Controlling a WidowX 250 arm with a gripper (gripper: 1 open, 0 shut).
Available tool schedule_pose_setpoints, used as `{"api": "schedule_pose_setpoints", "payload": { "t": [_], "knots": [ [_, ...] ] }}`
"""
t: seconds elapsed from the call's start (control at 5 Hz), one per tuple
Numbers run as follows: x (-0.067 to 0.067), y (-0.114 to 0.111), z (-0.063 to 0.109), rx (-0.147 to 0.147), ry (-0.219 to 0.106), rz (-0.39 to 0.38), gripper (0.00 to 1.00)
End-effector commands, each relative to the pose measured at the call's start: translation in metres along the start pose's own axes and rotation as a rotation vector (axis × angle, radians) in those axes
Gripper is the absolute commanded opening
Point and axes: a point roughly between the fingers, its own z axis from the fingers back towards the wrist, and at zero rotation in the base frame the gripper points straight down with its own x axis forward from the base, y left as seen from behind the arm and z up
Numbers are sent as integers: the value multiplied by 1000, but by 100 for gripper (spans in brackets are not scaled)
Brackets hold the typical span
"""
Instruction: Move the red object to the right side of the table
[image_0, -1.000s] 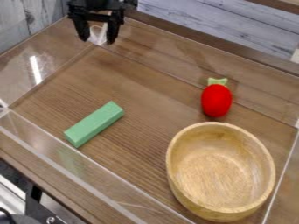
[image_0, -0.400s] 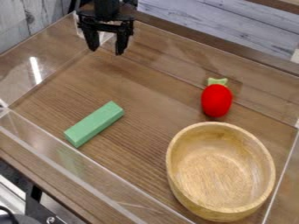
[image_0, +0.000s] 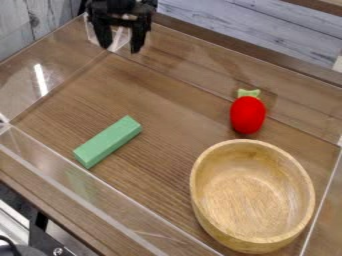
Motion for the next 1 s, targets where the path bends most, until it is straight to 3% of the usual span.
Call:
{"api": "schedule_pose_setpoints", "payload": {
  "t": [0.0,0.4,0.8],
  "knots": [
    [10,5,55,34,-123,-7,100],
    [14,7,43,60,-93,-35,100],
    [12,17,26,72,-58,-190,100]
  ]
}}
